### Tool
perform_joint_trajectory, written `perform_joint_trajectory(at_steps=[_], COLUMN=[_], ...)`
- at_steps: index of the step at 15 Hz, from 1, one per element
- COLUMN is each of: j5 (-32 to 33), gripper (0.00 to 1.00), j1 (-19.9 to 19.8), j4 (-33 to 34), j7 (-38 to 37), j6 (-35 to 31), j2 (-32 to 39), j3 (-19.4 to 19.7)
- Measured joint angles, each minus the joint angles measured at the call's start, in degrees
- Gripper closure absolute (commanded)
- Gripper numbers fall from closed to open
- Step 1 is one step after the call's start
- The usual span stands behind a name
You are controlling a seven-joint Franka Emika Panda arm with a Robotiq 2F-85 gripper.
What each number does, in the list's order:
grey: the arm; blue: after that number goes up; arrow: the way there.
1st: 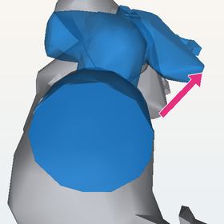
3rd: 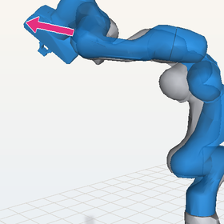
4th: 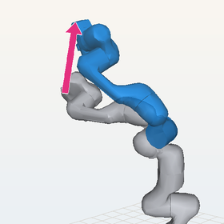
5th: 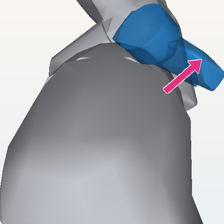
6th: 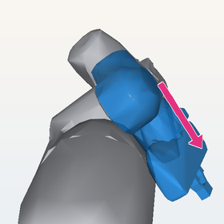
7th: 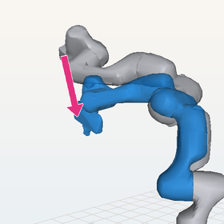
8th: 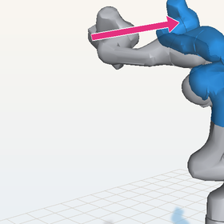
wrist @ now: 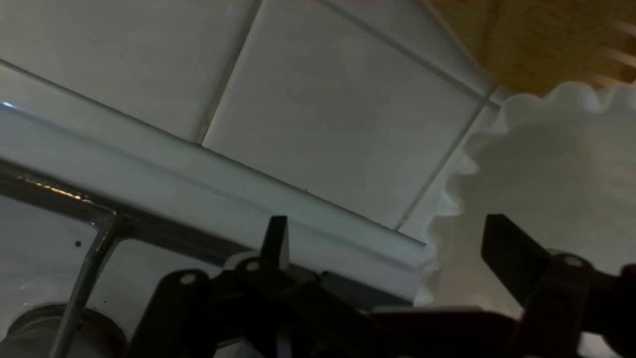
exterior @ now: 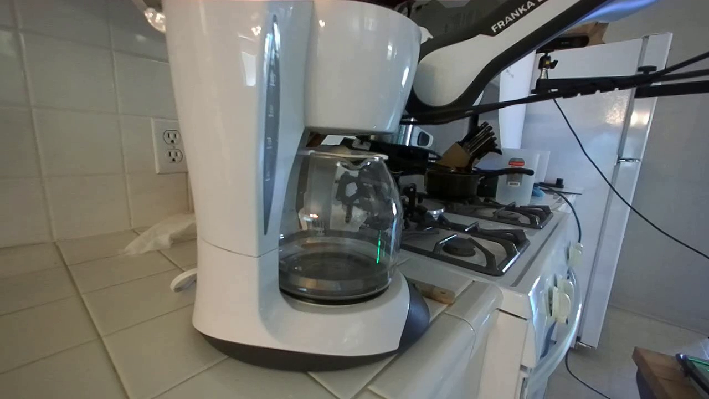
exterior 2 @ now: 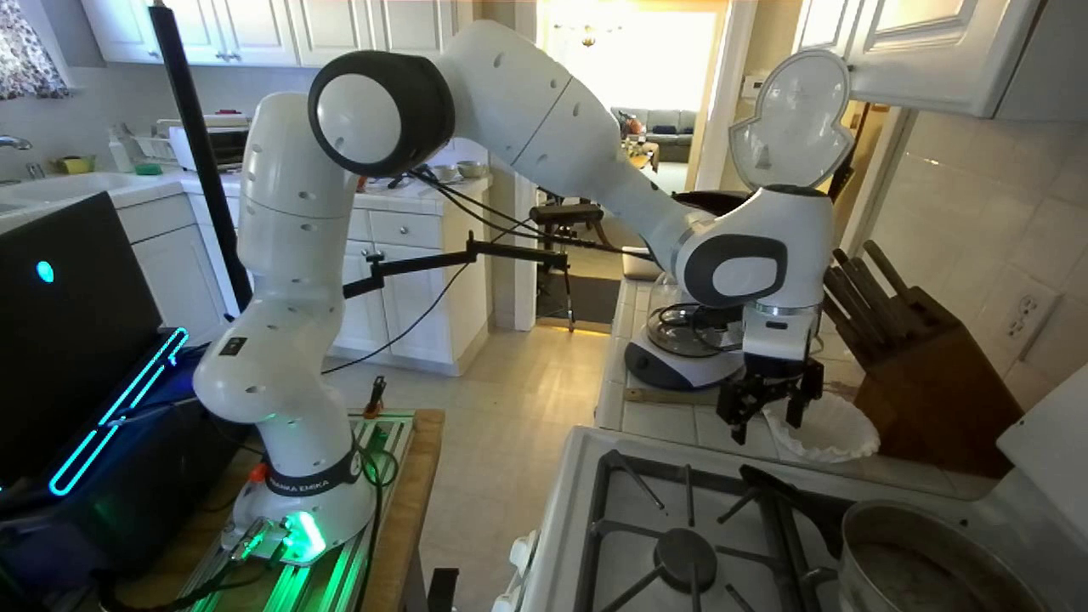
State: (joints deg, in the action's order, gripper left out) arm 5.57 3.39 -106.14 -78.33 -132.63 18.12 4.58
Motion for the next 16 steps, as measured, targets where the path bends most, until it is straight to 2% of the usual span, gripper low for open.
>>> perform_joint_trajectory(at_steps=[10,16], j5=[2.7,2.4], gripper=[0.0,0.0], j1=[0.6,0.6], j4=[0.6,0.7], j7=[-1.8,-1.6], j6=[15.1,15.8], j2=[0.0,-0.3], j3=[0.7,0.1])
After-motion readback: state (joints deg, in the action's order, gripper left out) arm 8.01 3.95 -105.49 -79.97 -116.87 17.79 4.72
